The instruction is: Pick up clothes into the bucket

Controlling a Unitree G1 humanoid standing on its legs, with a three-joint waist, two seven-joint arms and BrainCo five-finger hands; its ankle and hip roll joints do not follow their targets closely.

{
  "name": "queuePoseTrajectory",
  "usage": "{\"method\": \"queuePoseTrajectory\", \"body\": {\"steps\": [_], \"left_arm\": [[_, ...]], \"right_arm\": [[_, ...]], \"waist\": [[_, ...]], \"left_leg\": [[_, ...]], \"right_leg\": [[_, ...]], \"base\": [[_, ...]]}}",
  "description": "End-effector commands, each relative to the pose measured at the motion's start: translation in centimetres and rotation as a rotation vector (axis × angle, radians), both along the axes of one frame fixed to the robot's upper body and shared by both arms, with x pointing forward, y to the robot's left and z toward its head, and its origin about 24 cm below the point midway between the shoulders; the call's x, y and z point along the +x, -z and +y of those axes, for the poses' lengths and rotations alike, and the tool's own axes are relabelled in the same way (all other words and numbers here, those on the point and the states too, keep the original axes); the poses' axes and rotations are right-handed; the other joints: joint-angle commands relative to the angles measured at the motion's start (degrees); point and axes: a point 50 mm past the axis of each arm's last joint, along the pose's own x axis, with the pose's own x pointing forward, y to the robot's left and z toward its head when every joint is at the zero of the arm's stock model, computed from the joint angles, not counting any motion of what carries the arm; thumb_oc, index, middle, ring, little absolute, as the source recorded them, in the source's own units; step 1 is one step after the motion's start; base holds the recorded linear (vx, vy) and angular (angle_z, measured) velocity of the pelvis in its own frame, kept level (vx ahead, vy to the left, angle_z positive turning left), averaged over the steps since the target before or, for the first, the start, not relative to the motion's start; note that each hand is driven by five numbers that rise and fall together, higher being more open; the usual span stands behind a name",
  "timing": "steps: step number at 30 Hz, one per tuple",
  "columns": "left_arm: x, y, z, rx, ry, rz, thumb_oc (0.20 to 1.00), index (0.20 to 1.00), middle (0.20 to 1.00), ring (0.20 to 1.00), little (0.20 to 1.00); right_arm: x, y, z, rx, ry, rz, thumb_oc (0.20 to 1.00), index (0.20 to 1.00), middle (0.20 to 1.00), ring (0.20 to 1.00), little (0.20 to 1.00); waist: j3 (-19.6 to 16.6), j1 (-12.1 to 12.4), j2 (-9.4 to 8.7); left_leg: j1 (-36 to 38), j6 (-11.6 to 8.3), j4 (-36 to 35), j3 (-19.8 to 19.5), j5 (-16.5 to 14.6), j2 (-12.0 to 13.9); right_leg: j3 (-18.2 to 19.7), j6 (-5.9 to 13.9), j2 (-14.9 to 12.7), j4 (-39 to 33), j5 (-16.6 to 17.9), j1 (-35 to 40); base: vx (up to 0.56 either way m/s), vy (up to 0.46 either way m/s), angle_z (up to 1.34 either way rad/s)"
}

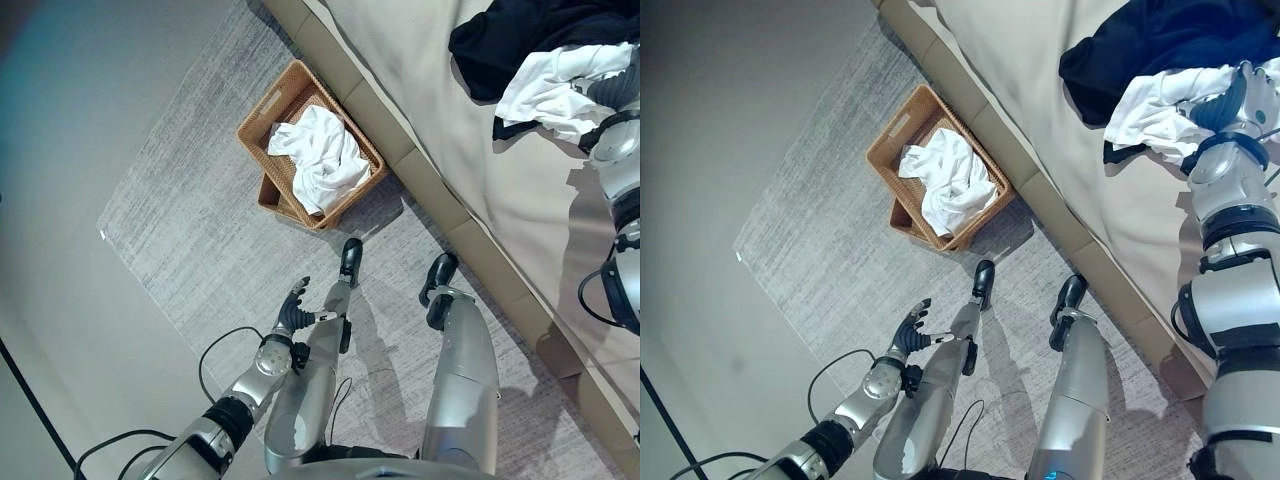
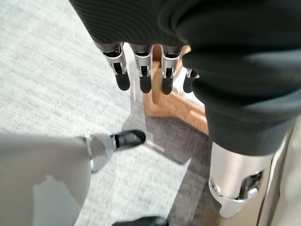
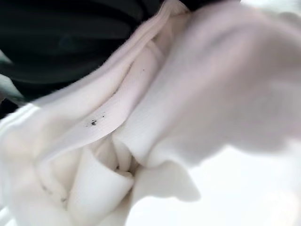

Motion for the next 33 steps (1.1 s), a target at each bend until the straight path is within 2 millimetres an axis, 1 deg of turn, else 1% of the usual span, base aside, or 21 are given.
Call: {"method": "queuePoseTrajectory", "body": {"steps": [1,5,6,7,8,9,10,11,13,14,16,17,20,25,27,28,29,30,31,32,33], "left_arm": [[0.7,-0.5,-0.6,0.039,0.037,-0.034,1.0,1.0,1.0,1.0,1.0],[1.1,-0.9,-0.5,0.042,0.033,-0.054,1.0,1.0,1.0,1.0,1.0],[1.2,-1.0,-0.3,0.045,0.027,-0.062,1.0,1.0,1.0,1.0,1.0],[1.3,-1.0,0.3,0.056,0.001,-0.065,1.0,1.0,1.0,1.0,1.0],[1.5,-1.1,0.4,0.058,0.001,-0.073,1.0,1.0,1.0,1.0,1.0],[1.5,-1.1,0.8,0.064,-0.013,-0.07,1.0,1.0,1.0,1.0,1.0],[1.6,-1.0,1.5,0.082,-0.041,-0.073,1.0,1.0,1.0,1.0,1.0],[1.5,-1.0,1.5,0.084,-0.04,-0.073,1.0,1.0,1.0,1.0,1.0],[1.6,-0.8,2.9,0.117,-0.09,-0.068,1.0,1.0,1.0,1.0,1.0],[1.6,-0.7,2.9,0.12,-0.088,-0.067,1.0,1.0,1.0,1.0,1.0],[1.5,-0.5,3.9,0.138,-0.135,-0.061,1.0,1.0,1.0,1.0,1.0],[1.4,-0.5,3.9,0.141,-0.134,-0.06,1.0,1.0,1.0,1.0,1.0],[0.9,0.4,5.1,0.183,-0.182,-0.028,1.0,1.0,1.0,1.0,1.0],[0.2,1.3,5.9,0.226,-0.204,0.013,1.0,1.0,1.0,1.0,1.0],[-0.1,1.5,6.0,0.23,-0.207,0.021,1.0,1.0,1.0,1.0,1.0],[-0.2,1.6,6.1,0.236,-0.21,0.028,1.0,1.0,1.0,1.0,1.0],[-0.2,1.6,6.2,0.239,-0.209,0.028,1.0,1.0,1.0,1.0,1.0],[-0.2,1.7,6.2,0.244,-0.209,0.03,1.0,1.0,1.0,1.0,1.0],[-0.3,1.7,6.3,0.245,-0.208,0.033,1.0,1.0,1.0,1.0,1.0],[-0.2,1.6,6.2,0.238,-0.217,0.022,1.0,1.0,1.0,1.0,1.0],[-0.3,1.6,6.3,0.239,-0.216,0.025,1.0,1.0,1.0,1.0,1.0]], "right_arm": [[-1.3,1.6,-2.5,-0.029,0.115,0.099,0.2,0.2,0.2,0.2,0.2],[-0.8,0.0,-0.8,-0.058,0.035,-0.023,0.2,0.2,0.2,0.2,0.2],[-0.7,-0.9,-0.2,-0.065,0.006,-0.077,0.2,0.2,0.2,0.2,0.2],[-0.7,-2.8,1.2,-0.095,-0.051,-0.182,0.2,0.2,0.2,0.2,0.2],[-0.7,-3.0,1.2,-0.094,-0.05,-0.19,0.2,0.2,0.2,0.2,0.2],[-0.9,-4.2,2.1,-0.116,-0.084,-0.248,0.2,0.2,0.2,0.2,0.2],[-1.8,-6.6,3.1,-0.134,-0.125,-0.404,0.2,0.2,0.2,0.2,0.2],[-1.8,-6.6,3.1,-0.132,-0.123,-0.404,0.2,0.2,0.2,0.2,0.2],[-4.0,-9.9,4.7,-0.17,-0.186,-0.643,0.2,0.2,0.2,0.2,0.2],[-4.1,-9.8,4.6,-0.168,-0.183,-0.643,0.2,0.2,0.2,0.2,0.2],[-6.7,-11.8,5.3,-0.199,-0.195,-0.854,0.2,0.2,0.2,0.2,0.2],[-6.7,-11.6,5.2,-0.197,-0.192,-0.853,0.2,0.2,0.2,0.2,0.2],[-8.7,-11.8,4.1,-0.2,-0.123,-0.98,0.2,0.2,0.2,0.2,0.2],[-9.1,-10.3,3.0,-0.175,-0.061,-0.995,0.2,0.2,0.2,0.2,0.2],[-8.9,-9.2,2.4,-0.136,-0.036,-0.983,0.2,0.2,0.2,0.2,0.2],[-8.5,-7.8,2.0,-0.093,-0.017,-0.961,0.2,0.2,0.2,0.2,0.2],[-8.5,-7.6,1.9,-0.09,-0.015,-0.96,0.2,0.2,0.2,0.2,0.2],[-8.2,-6.4,1.1,-0.042,0.02,-0.93,0.2,0.2,0.2,0.2,0.2],[-8.2,-6.3,1.0,-0.041,0.021,-0.927,0.2,0.2,0.2,0.2,0.2],[-7.6,-4.4,0.3,0.014,0.047,-0.876,0.2,0.2,0.2,0.2,0.2],[-7.6,-4.3,0.2,0.015,0.047,-0.873,0.2,0.2,0.2,0.2,0.2]], "waist": [[1.72,-1.21,1.61],[1.72,-2.02,0.39],[1.72,-2.37,-0.11],[1.72,-2.88,-1.1],[1.72,-2.59,-0.78],[1.72,-3.0,-1.33],[1.72,-3.56,-2.27],[1.72,-3.47,-2.32],[1.72,-4.51,-3.54],[1.72,-4.39,-3.64],[1.72,-5.13,-4.01],[1.72,-5.02,-4.12],[1.72,-5.69,-4.4],[1.72,-6.09,-4.81],[1.72,-6.34,-4.93],[1.72,-6.82,-5.04],[1.72,-6.61,-5.21],[1.72,-6.91,-5.33],[1.72,-6.83,-5.45],[1.72,-7.09,-5.47],[1.72,-7.01,-5.59]], "left_leg": [[2.67,0.66,0.1,0.58,-1.49,-0.61],[3.38,0.57,0.19,0.94,-1.8,-0.33],[3.58,0.56,0.3,0.98,-1.92,-0.27],[3.93,0.49,0.61,1.56,-2.22,0.12],[2.39,0.6,0.9,1.51,-0.93,0.3],[2.62,0.6,1.03,1.8,-1.1,0.48],[3.28,0.55,1.21,2.29,-1.48,0.69],[3.35,0.55,1.2,2.3,-1.49,0.72],[4.6,0.54,1.47,2.97,-2.08,0.88],[4.69,0.54,1.46,2.98,-2.09,0.89],[5.86,0.58,1.64,3.29,-2.52,0.59],[5.94,0.58,1.64,3.28,-2.52,0.59],[7.21,0.76,1.55,3.95,-2.9,0.09],[8.1,1.04,1.11,5.25,-3.12,-0.1],[8.18,1.11,0.88,6.01,-3.2,-0.04],[7.7,1.14,0.73,6.72,-2.87,0.09],[7.76,1.14,0.74,6.83,-2.87,0.14],[7.5,1.14,0.68,7.24,-2.83,0.12],[7.92,1.11,0.64,7.3,-3.17,0.13],[7.28,1.13,0.48,7.72,-2.65,0.24],[7.72,1.1,0.43,7.77,-2.99,0.24]], "right_leg": [[2.85,5.2,0.13,-5.72,2.94,6.82],[2.98,5.29,0.66,-7.12,3.56,7.9],[3.13,5.31,0.81,-7.53,3.77,8.29],[3.36,5.37,1.45,-9.11,4.7,9.23],[2.66,4.88,1.58,-9.68,6.67,8.12],[2.85,4.95,1.86,-10.49,7.2,8.54],[3.1,5.11,2.29,-11.77,7.77,9.65],[3.1,5.12,2.33,-11.85,7.81,9.74],[3.72,5.36,2.73,-13.24,8.41,11.31],[3.72,5.36,2.75,-13.28,8.42,11.42],[4.18,5.55,2.71,-14.53,8.73,13.11],[4.16,5.55,2.72,-14.57,8.75,13.22],[4.86,5.66,2.73,-15.86,9.25,14.86],[6.08,5.88,3.1,-17.77,10.37,15.75],[6.46,6.02,3.42,-18.87,11.09,15.83],[6.91,6.15,3.88,-20.32,12.33,15.61],[7.0,6.15,3.96,-20.51,12.47,15.71],[7.27,6.15,4.24,-21.52,12.87,15.69],[7.34,6.18,4.24,-21.43,12.45,16.01],[7.47,6.17,4.46,-22.49,13.42,15.66],[7.54,6.21,4.44,-22.34,12.96,15.98]], "base": [[0.0,0.0,0.0],[0.0,0.0,0.0],[-0.02,0.023,-0.05],[-0.1,0.056,-0.1],[-0.1,0.06,-0.12],[-0.1,0.068,-0.26],[-0.02,0.036,-0.28],[-0.02,0.039,-0.28],[-0.02,0.044,-0.15],[-0.02,0.046,-0.12],[-0.02,0.054,-0.12],[-0.02,0.057,-0.12],[-0.03,0.068,-0.06],[-0.03,0.078,-0.12],[-0.04,0.053,-0.17],[-0.02,0.022,-0.3],[-0.06,0.034,-0.34],[-0.01,0.004,-0.3],[-0.04,0.016,-0.21],[0.0,0.005,-0.14],[-0.05,0.021,-0.13]]}}
